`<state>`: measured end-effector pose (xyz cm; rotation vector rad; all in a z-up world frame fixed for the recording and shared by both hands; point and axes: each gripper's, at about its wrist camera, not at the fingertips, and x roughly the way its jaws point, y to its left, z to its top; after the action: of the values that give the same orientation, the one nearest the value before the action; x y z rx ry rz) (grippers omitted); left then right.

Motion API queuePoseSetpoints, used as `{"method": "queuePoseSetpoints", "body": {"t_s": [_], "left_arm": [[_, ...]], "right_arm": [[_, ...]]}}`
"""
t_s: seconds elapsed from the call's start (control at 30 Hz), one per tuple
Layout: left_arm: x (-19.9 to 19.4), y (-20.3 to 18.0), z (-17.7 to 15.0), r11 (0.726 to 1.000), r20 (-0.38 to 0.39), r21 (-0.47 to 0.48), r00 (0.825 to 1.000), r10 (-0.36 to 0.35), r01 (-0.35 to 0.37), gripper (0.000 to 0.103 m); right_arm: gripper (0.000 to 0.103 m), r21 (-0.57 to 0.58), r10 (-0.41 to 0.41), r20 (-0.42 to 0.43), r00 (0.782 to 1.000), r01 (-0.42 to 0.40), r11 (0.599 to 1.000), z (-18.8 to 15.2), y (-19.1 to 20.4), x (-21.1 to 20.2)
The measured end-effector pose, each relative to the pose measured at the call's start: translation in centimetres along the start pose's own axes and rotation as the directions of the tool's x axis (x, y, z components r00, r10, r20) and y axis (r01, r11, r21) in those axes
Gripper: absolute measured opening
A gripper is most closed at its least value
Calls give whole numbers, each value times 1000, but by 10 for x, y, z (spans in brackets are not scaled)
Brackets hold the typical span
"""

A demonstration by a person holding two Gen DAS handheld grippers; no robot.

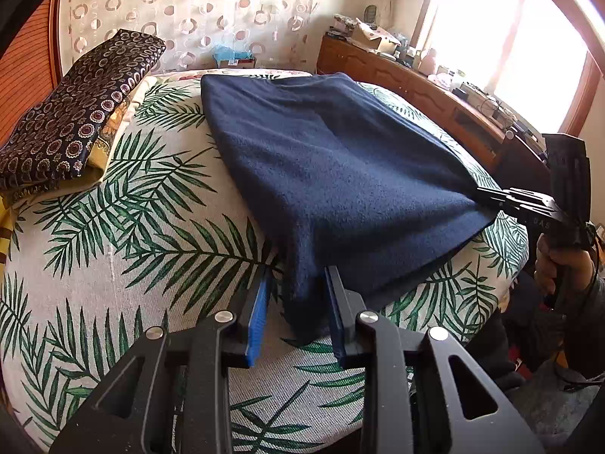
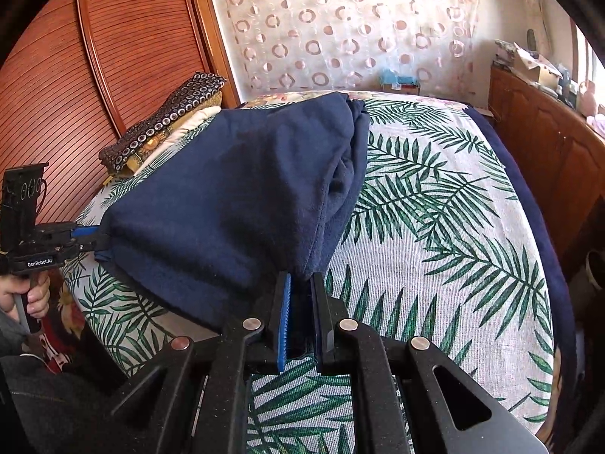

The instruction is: Fold small clothes

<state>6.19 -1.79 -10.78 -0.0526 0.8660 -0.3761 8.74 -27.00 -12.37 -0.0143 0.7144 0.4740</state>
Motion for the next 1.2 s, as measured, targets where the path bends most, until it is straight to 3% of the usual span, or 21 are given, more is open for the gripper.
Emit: {"method": "queuePoseSetpoints", "body": {"t_s": [0.33,0.4,0.43,0.57,0.7,0.9,1.2], "left_arm": [[2,4,-8,999,11,-22,999,-37,37,29],[2,2,-9,997,-1,-14,997,-80,80,8],[1,1,-9,996,0,-13,996,-87,87,8],[-23,-5,3,994,81,-1,991,-108,109,6],[-52,-4,38,988,174,-6,973,-153,157,6],[-51,20,108,990,259,-45,959,-116,132,6],[3,60,190,996,225,-86,974,-9,29,6]], "right_arm": [[16,9,-1,-34,999,1,1000,-2,-4,9],[16,7,5,-38,999,-5,1000,-1,-3,10],[11,6,25,-38,999,-25,1000,-1,-2,9],[9,1,97,27,995,-97,995,8,1,-7],[9,13,140,136,981,-143,990,36,-4,-30],[8,-21,113,245,963,-111,994,103,-11,-35],[8,-39,28,204,979,-20,999,185,-30,45]]}}
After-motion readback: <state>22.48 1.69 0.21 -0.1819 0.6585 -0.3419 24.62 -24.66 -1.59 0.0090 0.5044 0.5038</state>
